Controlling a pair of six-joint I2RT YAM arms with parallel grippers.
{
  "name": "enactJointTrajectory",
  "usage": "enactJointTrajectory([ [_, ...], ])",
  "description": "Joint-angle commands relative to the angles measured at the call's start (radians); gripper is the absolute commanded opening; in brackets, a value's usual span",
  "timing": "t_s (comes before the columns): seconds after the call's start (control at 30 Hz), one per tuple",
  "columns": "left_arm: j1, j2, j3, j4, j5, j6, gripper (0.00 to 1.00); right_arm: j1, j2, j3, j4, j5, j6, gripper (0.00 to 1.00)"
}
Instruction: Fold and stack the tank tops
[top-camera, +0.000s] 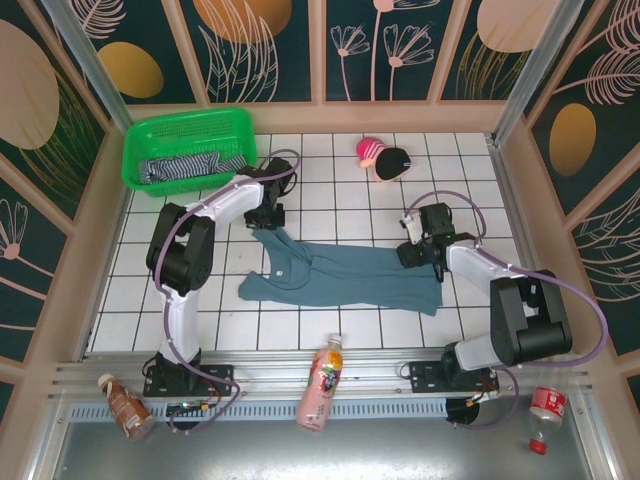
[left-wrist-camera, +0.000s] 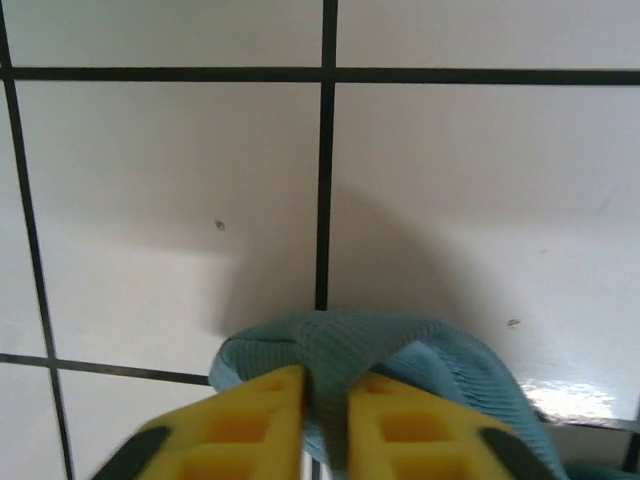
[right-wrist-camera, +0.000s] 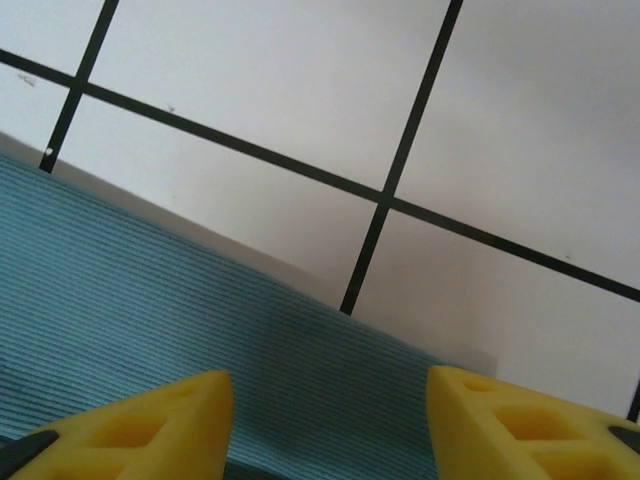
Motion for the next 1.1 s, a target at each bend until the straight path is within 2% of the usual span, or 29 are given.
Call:
enactJointTrajectory([
  [0.0,0.002,-0.010,-0.010,-0.031,-0.037,0.011,0.04,0.008,0.010,-0.032,0.022,-0.016,0.023,0.54],
  [0.13,0.002,-0.064,-0.016,0.045,0.018,0.042,0.03,0.008,0.016,-0.050,0.016,-0.009,0.017,0.54],
  [0.27,0.002,-0.124,-0.081,0.102,0.020,0.059,0.03,0.008,0.012,-0.067,0.020,-0.011,0.023,0.54],
  [0.53,0.002,-0.324,-0.434,0.367,-0.018,0.070,0.03,0.008,0.003,-0.104,-0.012,0.013,-0.006,0.53],
  [0.77,0.004,-0.382,-0.582,0.466,0.010,0.109,0.06,0.010,0.001,-0.120,-0.041,0.072,-0.025,0.52],
  [1.07,0.036,-0.292,-0.577,0.410,-0.099,0.152,0.09,0.010,0.023,-0.119,-0.070,0.131,-0.027,0.52],
])
